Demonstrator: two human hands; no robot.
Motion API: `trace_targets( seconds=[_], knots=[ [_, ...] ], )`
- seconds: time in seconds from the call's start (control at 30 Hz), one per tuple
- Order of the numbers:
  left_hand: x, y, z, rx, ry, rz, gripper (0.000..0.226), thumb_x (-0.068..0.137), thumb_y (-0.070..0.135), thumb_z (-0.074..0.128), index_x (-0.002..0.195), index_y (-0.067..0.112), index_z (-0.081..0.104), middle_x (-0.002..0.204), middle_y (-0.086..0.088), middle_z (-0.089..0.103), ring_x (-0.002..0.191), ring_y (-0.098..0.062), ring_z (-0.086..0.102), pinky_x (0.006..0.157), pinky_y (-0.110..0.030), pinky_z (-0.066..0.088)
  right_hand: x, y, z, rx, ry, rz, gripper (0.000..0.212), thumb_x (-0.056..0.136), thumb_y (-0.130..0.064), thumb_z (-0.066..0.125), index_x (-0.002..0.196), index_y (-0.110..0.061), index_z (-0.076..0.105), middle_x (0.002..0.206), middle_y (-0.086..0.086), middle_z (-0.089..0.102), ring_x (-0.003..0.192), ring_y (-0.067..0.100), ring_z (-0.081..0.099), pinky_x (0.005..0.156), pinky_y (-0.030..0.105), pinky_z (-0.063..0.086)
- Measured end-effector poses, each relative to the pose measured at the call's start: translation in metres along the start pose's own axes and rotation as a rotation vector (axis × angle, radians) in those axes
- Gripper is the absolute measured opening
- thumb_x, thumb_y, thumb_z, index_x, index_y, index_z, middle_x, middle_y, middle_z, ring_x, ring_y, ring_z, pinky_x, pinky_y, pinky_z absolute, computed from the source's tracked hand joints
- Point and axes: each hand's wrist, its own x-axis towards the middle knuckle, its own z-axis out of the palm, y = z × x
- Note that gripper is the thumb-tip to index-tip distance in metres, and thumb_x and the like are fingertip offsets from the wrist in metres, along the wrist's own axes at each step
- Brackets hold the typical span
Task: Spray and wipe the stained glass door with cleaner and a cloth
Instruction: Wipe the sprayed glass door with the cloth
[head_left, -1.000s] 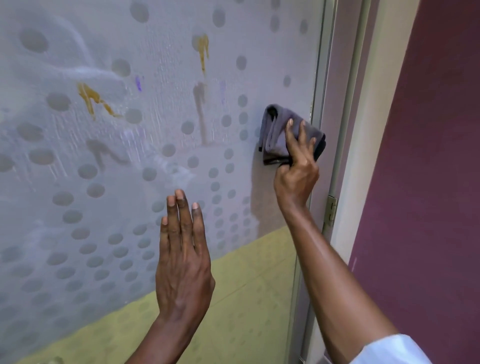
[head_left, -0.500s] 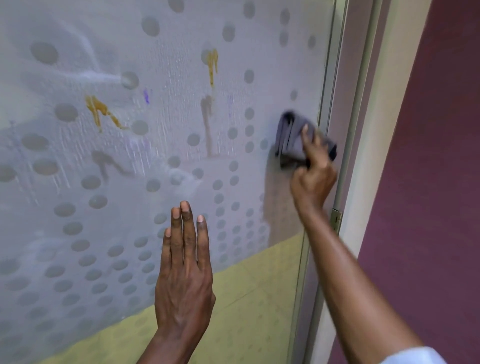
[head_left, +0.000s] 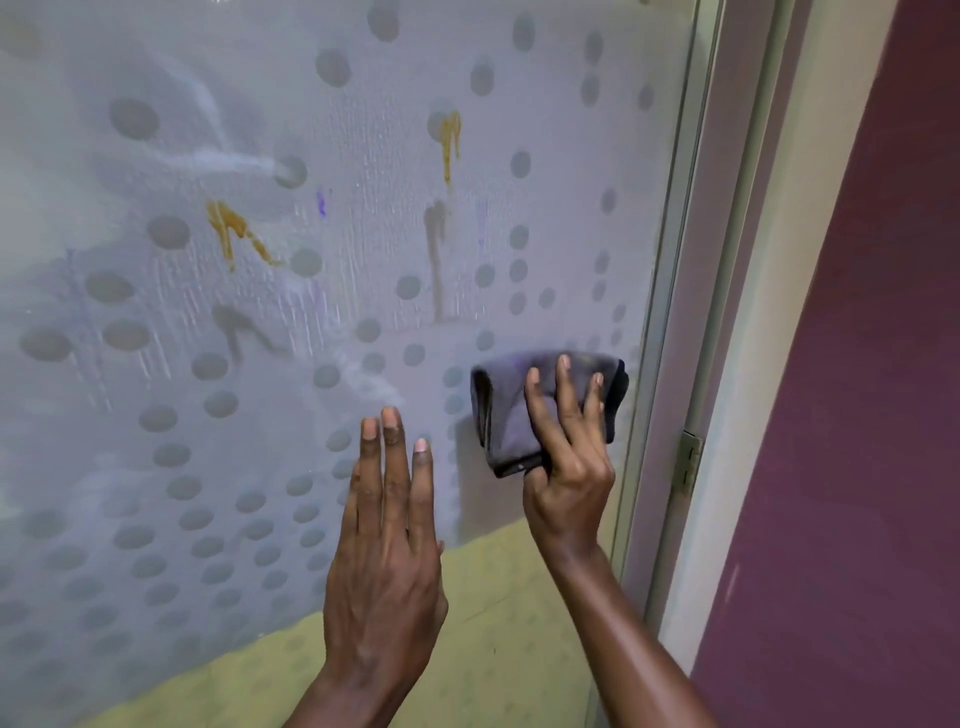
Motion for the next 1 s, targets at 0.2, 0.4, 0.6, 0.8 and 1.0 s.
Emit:
trace_targets(
  seconds=[0.2,0.4,0.6,0.8,1.0],
  knots=[
    [0.02,-0.002,-0.013,0.022,-0.022,-0.006,0.138,0.059,-0.003,0.1,0.172,-0.005,0.021,0.184,-0.027,0.003,0.172,-0.046,0.004,0.141,-0.049,0.004,0.168,0.002,-0.023,0.03,0.099,0.014,0.082,0.077,0.006,0.049,0.153,-0.024,0.061,0.164,0.008,0.054,0.156,0.047,0.042,0.117,0.044,0.049],
    [0.024,-0.003,-0.012,0.051,-0.049,-0.01,0.14,0.053,-0.01,0.098,0.171,-0.005,0.023,0.184,-0.027,0.006,0.172,-0.046,0.009,0.136,-0.052,0.016,0.247,-0.008,-0.03,0.04,0.148,0.047,0.092,0.077,0.012,0.042,0.155,-0.035,0.057,0.167,-0.001,0.05,0.159,0.037,0.041,0.126,0.037,0.04],
    [0.022,-0.001,-0.011,0.065,-0.023,-0.016,0.132,0.055,-0.01,0.095,0.169,-0.007,0.029,0.182,-0.029,0.013,0.171,-0.047,0.013,0.133,-0.052,0.021,0.1,-0.005,-0.004,0.009,0.104,-0.034,0.099,0.072,0.026,0.063,0.157,-0.025,0.057,0.171,0.004,0.045,0.164,0.04,0.03,0.128,0.051,0.043],
    [0.022,-0.003,-0.018,0.15,0.064,0.038,0.093,0.081,-0.008,0.065,0.168,-0.007,0.033,0.182,-0.03,0.015,0.17,-0.045,0.015,0.135,-0.052,0.017,0.071,-0.012,-0.004,0.034,0.089,0.006,0.083,0.078,0.011,0.05,0.152,-0.023,0.062,0.166,0.004,0.052,0.162,0.041,0.035,0.118,0.053,0.052],
    [0.013,-0.007,-0.008,0.07,0.016,0.092,0.077,0.104,-0.013,-0.006,0.158,-0.01,0.048,0.173,-0.033,0.035,0.162,-0.053,0.035,0.125,-0.055,0.032,0.235,-0.034,-0.03,0.103,0.18,0.081,0.089,0.069,0.001,0.041,0.149,-0.031,0.065,0.16,0.002,0.059,0.153,0.039,0.049,0.121,0.035,0.044]
  ],
)
